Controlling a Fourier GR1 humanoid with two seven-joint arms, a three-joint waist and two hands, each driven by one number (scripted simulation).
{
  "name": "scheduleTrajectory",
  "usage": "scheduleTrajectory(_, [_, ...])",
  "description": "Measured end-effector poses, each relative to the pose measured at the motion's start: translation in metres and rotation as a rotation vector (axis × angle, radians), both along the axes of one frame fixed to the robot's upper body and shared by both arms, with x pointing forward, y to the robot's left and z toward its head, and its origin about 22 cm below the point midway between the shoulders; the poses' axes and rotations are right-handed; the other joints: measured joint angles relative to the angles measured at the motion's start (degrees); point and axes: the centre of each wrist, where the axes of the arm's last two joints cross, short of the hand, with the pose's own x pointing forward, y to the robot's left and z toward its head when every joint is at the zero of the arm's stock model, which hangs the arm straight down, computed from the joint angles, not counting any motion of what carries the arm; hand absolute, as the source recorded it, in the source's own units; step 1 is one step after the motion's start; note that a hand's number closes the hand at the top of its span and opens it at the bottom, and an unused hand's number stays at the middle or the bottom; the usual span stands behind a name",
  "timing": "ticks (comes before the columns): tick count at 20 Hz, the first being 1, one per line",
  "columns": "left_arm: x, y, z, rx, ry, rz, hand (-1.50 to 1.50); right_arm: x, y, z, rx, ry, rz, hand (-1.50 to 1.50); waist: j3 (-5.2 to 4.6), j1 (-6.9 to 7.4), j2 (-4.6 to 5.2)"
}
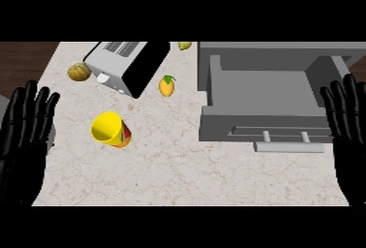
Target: Pick up the cup, place it into the drawer and close the drawer
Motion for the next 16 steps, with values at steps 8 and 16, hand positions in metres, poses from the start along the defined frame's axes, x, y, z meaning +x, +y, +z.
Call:
scheduleTrajectory(8, [0.021,0.034,-0.005,-0.071,0.074,-0.303,-1.5,0.006,-0.001,-0.006,-0.014,0.041,0.058,-1.5,-0.43,-0.94,-0.66])
scheduleTrajectory(16, [0.057,0.07,-0.03,-0.191,0.228,-0.394,-1.5,0.026,-0.004,-0.008,-0.031,0.132,0.133,-1.5,-0.41,-1.01,-0.86])
